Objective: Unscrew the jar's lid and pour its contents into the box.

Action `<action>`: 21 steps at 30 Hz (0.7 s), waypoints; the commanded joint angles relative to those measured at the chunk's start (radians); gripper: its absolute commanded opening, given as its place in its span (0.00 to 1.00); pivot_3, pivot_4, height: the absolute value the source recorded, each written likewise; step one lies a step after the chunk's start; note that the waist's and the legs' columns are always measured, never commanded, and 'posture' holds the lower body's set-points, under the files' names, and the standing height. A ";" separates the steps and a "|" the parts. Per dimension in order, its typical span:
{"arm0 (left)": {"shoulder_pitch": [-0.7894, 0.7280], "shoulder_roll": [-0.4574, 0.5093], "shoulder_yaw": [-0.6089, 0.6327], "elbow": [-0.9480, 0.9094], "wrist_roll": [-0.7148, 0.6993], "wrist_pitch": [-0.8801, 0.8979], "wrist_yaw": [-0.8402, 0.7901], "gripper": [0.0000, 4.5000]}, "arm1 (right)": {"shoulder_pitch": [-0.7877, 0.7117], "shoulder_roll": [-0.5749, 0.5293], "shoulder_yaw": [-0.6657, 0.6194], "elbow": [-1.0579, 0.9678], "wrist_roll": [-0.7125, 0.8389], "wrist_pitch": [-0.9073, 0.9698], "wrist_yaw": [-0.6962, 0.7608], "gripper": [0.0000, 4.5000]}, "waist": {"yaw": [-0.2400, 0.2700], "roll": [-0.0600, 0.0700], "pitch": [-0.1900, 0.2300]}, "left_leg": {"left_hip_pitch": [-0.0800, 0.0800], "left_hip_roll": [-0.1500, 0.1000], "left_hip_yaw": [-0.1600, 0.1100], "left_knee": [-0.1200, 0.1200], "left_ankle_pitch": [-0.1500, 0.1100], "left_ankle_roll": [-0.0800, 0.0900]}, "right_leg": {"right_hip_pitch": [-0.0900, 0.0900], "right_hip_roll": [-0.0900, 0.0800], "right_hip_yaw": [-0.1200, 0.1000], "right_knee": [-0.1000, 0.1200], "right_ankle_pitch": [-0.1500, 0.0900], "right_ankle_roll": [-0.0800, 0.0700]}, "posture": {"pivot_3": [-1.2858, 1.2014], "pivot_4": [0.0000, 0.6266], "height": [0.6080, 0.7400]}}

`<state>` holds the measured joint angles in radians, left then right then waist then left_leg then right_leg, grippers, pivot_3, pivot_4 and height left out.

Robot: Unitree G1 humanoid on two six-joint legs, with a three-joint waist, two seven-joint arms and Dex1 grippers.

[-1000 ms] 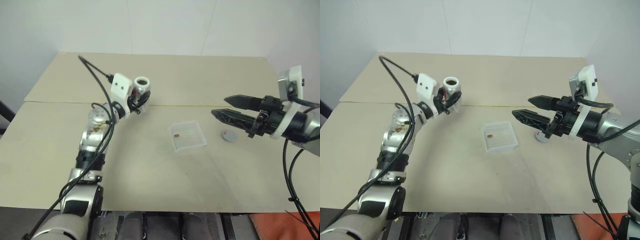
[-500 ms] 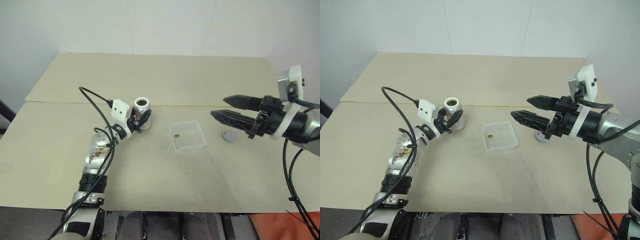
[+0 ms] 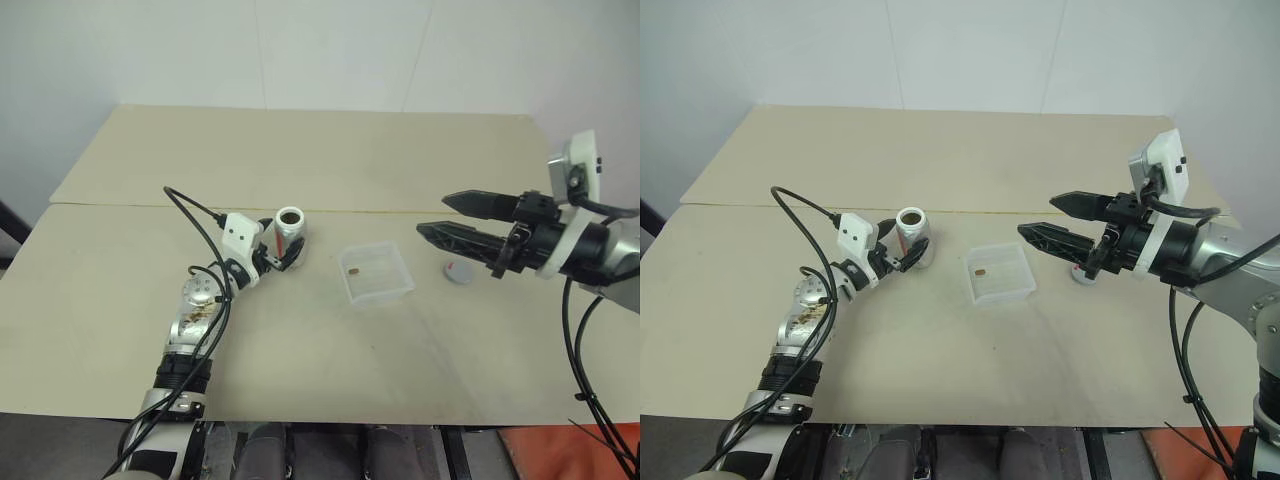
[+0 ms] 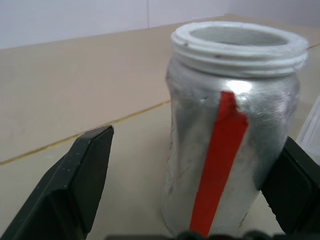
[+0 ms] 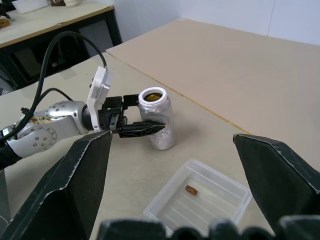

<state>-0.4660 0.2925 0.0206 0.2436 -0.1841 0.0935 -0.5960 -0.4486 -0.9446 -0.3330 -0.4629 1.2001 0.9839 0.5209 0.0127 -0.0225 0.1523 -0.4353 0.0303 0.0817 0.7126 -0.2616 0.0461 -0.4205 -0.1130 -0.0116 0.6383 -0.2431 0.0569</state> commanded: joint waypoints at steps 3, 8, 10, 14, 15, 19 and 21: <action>0.078 0.073 -0.025 -0.183 -0.035 0.065 -0.092 0.99 | 0.003 -0.003 -0.030 -0.029 0.012 -0.012 0.002 1.00 | 0.000 0.000 0.000 | 0.000 0.000 0.000 0.000 0.000 0.000 | 0.000 0.000 0.000 0.000 0.000 0.000 | 0.52 0.24 1.00; 0.172 0.151 0.001 -0.347 -0.057 0.159 -0.106 0.99 | 0.013 -0.005 -0.029 -0.028 0.010 -0.011 0.009 1.00 | 0.000 0.000 0.000 | 0.001 0.002 0.000 0.000 0.000 0.001 | 0.000 0.000 0.001 0.000 0.000 0.000 | 0.52 0.24 1.00; 0.217 0.194 0.028 -0.420 -0.090 0.216 -0.124 0.99 | 0.015 -0.009 -0.030 -0.026 0.010 -0.011 0.014 1.00 | -0.001 0.000 0.000 | 0.001 0.002 0.000 -0.001 -0.001 0.001 | 0.000 0.000 0.001 0.000 0.000 0.000 | 0.52 0.24 1.00; 0.317 0.334 0.126 -0.566 -0.191 0.288 -0.218 0.99 | 0.030 -0.015 -0.033 -0.024 -0.003 -0.016 0.034 1.00 | -0.002 0.000 0.000 | 0.001 0.002 0.000 -0.002 -0.001 0.001 | 0.000 0.000 0.001 0.000 0.000 0.000 | 0.52 0.24 1.00; 0.333 0.373 0.164 -0.593 -0.229 0.303 -0.252 0.99 | 0.035 -0.016 -0.034 -0.024 -0.008 -0.019 0.039 1.00 | -0.003 0.000 0.000 | 0.002 0.003 0.000 -0.002 -0.001 0.001 | 0.000 0.000 0.001 0.000 0.000 0.000 | 0.52 0.24 1.00; 0.330 0.546 0.376 -0.610 -0.419 0.354 -0.416 0.99 | 0.067 -0.020 -0.044 -0.019 -0.046 -0.042 0.084 1.00 | -0.002 0.000 0.000 | 0.003 0.003 0.000 -0.002 -0.002 0.003 | 0.000 0.001 0.001 0.001 -0.001 -0.001 | 0.52 0.24 1.00; 0.298 0.627 0.447 -0.564 -0.492 0.373 -0.505 0.99 | 0.079 -0.023 -0.047 -0.009 -0.068 -0.054 0.111 1.00 | 0.000 0.000 0.000 | 0.004 0.003 0.000 -0.002 -0.002 0.004 | 0.001 0.000 0.001 0.001 -0.001 -0.001 | 0.52 0.24 1.00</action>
<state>-0.1354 0.8788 0.4032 -0.3295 -0.5953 0.4534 -1.0213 -0.3681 -0.9499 -0.3353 -0.4656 1.1496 0.9677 0.6036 0.0129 -0.0223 0.1522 -0.4311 0.0331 0.0821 0.7105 -0.2640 0.0501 -0.4192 -0.1127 -0.0106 0.6388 -0.2440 0.0555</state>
